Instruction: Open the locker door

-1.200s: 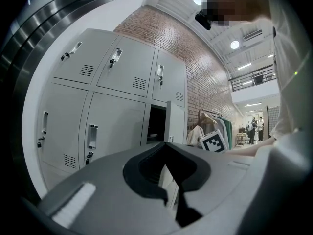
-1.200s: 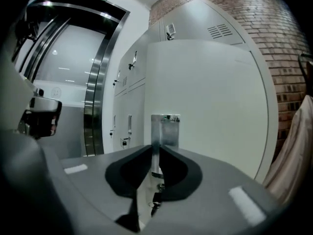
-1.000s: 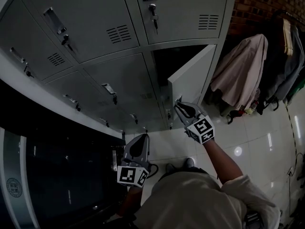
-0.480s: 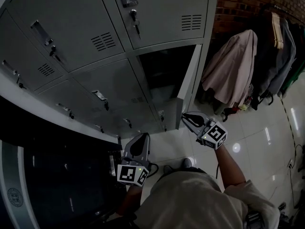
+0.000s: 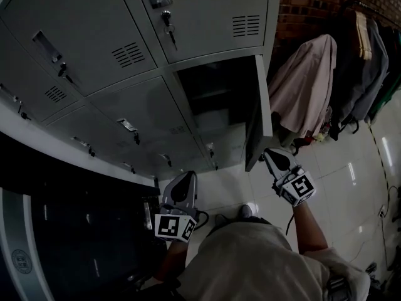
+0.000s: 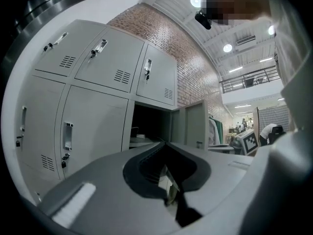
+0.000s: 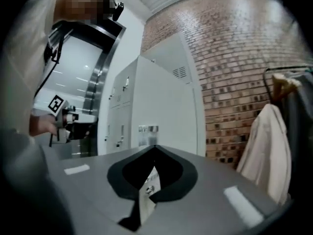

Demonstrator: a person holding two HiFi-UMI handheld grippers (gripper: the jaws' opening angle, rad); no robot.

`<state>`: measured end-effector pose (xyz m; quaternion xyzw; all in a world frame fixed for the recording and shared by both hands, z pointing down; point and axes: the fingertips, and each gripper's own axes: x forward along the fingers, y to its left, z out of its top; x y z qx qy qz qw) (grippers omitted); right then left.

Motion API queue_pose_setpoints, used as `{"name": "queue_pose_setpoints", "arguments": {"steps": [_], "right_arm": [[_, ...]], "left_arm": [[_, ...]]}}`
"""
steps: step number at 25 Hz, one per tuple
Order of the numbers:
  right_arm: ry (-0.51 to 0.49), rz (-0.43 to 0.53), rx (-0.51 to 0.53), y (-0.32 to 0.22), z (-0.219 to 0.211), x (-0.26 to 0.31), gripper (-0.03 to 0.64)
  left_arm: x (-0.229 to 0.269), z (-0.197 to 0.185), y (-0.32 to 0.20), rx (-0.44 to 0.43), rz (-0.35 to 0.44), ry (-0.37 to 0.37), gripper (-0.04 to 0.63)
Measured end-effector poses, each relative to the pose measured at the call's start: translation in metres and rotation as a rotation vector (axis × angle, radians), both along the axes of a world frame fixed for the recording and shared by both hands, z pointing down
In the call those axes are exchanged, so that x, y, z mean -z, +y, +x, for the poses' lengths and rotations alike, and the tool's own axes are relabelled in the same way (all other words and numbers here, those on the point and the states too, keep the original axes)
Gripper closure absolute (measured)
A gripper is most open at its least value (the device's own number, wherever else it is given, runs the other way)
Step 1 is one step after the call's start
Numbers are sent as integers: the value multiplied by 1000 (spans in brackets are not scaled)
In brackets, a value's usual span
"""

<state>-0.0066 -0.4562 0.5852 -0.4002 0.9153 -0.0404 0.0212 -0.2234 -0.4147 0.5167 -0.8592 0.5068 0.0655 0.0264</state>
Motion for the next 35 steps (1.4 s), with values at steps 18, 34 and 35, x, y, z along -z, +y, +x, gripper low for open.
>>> {"name": "queue_pose_setpoints", "arguments": {"steps": [18,34,35], "right_arm": [[-90,89,-282,-5,61,11,617],[-108,55,-393,10,72,4,603],[-108,51,-405,13,71,4,603]], "left_arm": [[2,-2,7,54,8,-4,512],[-20,-30,31,61,-11,-5,512],[-23,-34,34,62,-13,-6,512]]}}
